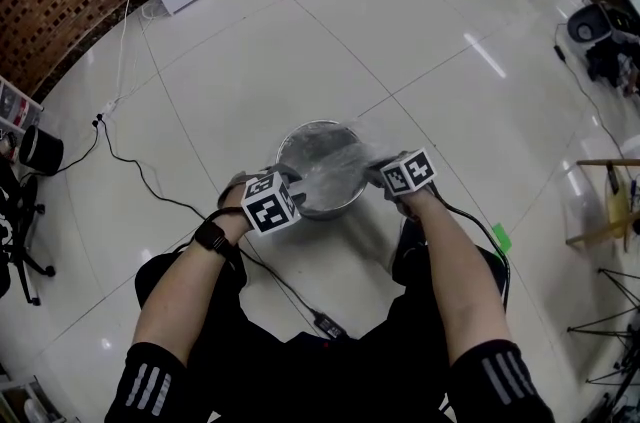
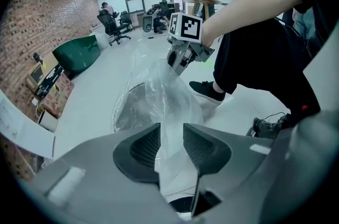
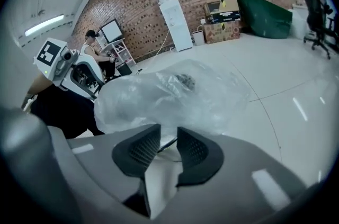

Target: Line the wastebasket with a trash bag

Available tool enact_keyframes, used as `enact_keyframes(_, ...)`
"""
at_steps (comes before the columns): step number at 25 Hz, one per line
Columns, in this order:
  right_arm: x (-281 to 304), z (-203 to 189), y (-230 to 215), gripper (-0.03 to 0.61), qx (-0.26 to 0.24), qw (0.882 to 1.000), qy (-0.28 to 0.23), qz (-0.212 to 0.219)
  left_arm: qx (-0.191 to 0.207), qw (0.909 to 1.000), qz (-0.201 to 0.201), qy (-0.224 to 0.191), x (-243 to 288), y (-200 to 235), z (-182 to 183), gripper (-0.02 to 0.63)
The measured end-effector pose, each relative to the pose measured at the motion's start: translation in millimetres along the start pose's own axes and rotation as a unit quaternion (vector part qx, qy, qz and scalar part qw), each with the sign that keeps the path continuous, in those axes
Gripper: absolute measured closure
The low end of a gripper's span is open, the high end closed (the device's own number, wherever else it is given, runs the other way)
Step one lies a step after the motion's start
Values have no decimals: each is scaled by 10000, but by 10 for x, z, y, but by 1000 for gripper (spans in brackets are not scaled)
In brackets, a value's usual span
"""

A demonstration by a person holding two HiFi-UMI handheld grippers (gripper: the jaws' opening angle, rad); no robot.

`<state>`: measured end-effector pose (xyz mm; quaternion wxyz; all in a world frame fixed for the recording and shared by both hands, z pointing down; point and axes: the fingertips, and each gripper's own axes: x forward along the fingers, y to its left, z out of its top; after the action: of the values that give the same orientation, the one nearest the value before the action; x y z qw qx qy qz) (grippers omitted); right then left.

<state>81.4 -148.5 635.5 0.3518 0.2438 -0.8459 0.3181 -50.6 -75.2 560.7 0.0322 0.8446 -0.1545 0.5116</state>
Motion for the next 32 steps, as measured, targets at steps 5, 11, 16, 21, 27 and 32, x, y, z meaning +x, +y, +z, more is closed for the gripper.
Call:
enact_keyframes(5, -21, -45, 61, 571, -98, 9997, 185, 83, 65, 10000, -10, -27, -8, 29, 39, 486)
enact_keyframes(11, -192, -305, 207, 571, -73, 9971, 567, 495, 86, 9999, -70, 24, -13, -1, 10, 486)
enact_keyframes(16, -126, -708, 154, 571, -248, 9916, 1216, 371, 106, 9999, -48, 100, 36, 26, -63, 486)
enact_keyframes(21, 108, -831, 38, 571, -162, 9939, 1089, 31, -54, 9995, 98, 305, 102, 166, -220, 486)
enact_keyframes(27, 427, -811, 11, 571, 150, 9986, 490, -137, -987, 9935, 422, 387, 11, 714, -649, 486)
enact_keyframes(32, 502, -815, -60, 571, 340, 9990, 235, -171, -1552, 9864, 273, 468, 192, 875, -1149, 486)
